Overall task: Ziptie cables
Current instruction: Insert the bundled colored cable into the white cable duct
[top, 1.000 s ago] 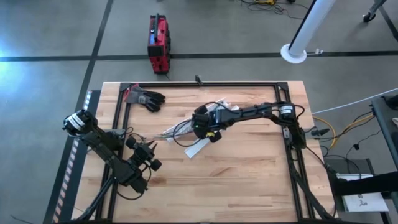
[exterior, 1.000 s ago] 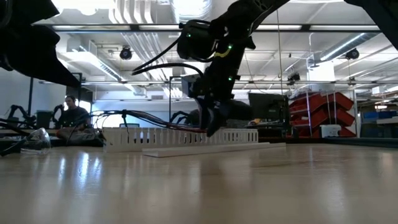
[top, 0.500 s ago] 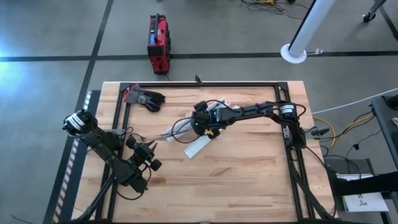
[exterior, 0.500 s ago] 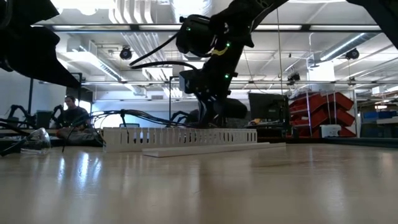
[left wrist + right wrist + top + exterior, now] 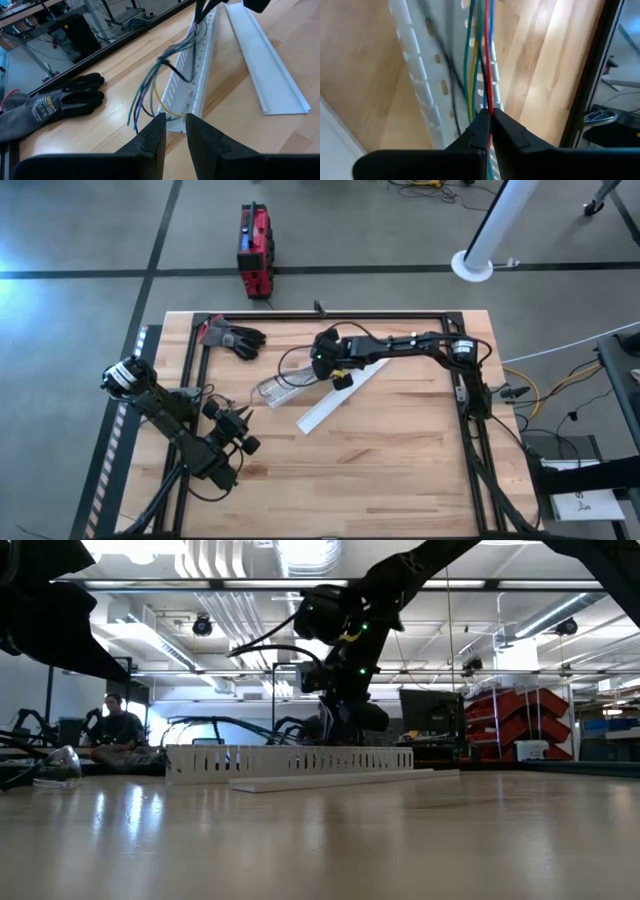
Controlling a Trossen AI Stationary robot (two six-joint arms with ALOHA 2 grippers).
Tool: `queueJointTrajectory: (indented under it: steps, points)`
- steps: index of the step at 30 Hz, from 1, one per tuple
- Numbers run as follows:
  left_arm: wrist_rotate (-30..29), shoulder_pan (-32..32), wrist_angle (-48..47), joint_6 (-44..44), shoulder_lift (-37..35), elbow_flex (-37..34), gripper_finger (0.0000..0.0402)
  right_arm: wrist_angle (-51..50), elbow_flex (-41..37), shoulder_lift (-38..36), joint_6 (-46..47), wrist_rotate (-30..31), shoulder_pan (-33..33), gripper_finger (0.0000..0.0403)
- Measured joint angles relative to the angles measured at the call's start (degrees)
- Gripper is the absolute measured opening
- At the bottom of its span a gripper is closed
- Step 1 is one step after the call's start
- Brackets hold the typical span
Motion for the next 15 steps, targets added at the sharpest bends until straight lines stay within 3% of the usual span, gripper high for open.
queueJointTrajectory:
  steps: [7,15]
  points:
    - [0.0,0.0,0.0,0.0,0.0,0.0,0.0059,-2.5,0.0,0.0,-2.8,-7.7,-0.3,0.0003]
    - [0.0,0.0,0.1,0.0,0.0,0.0,0.0059,-6.8,-0.1,-0.3,-5.1,-8.2,0.7,0.0028]
